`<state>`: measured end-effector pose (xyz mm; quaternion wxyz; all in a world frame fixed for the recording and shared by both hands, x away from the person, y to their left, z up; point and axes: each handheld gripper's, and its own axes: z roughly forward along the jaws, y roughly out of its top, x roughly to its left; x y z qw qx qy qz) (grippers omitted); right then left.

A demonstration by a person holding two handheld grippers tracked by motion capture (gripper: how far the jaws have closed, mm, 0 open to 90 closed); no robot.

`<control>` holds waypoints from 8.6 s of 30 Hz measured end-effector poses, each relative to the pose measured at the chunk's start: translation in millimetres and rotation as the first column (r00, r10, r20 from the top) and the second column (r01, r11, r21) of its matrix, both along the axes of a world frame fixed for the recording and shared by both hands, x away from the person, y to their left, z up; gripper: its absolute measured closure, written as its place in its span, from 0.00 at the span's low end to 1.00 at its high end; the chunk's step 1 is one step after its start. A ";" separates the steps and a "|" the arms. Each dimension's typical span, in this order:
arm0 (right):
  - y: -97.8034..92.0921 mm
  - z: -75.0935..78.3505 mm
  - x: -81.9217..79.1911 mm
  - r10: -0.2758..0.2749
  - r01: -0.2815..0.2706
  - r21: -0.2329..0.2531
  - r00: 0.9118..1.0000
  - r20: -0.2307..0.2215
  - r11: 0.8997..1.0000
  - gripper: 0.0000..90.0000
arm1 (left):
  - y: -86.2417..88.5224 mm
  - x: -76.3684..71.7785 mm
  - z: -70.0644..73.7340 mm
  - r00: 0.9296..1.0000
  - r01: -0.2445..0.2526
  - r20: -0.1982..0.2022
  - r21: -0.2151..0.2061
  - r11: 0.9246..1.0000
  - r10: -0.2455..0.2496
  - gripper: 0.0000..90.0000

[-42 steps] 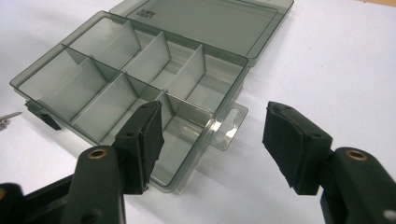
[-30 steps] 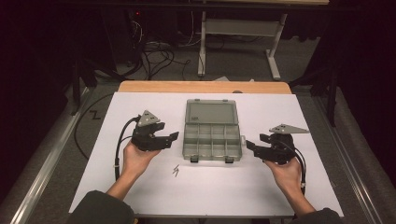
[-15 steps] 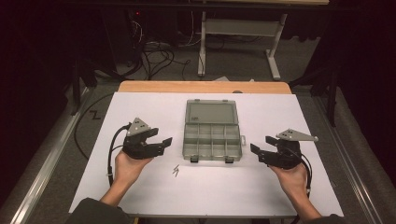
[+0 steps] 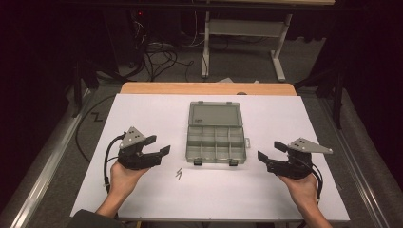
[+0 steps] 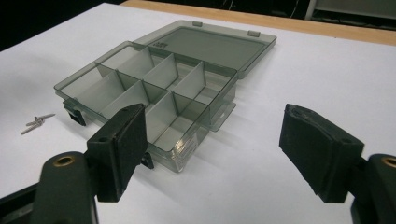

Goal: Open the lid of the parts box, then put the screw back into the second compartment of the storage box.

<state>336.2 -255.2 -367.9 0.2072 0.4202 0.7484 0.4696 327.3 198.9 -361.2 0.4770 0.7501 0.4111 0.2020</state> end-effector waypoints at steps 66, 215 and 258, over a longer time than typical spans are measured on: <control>-20.3 -22.6 -27.7 -0.022 0.017 0.049 0.994 0.105 0.999 0.27 | 8.6 -28.7 -30.8 0.999 -0.037 0.022 -0.007 0.999 0.037 0.38; -25.1 -21.4 -36.6 -0.010 0.000 0.079 0.992 0.129 0.997 0.31 | -86.2 46.3 -40.4 0.846 0.349 -0.528 0.435 0.830 -0.078 0.97; -23.5 -24.0 -37.2 -0.016 0.004 0.076 0.987 0.158 0.997 0.25 | -93.6 63.5 9.6 0.862 0.366 -0.480 0.370 0.854 -0.162 0.97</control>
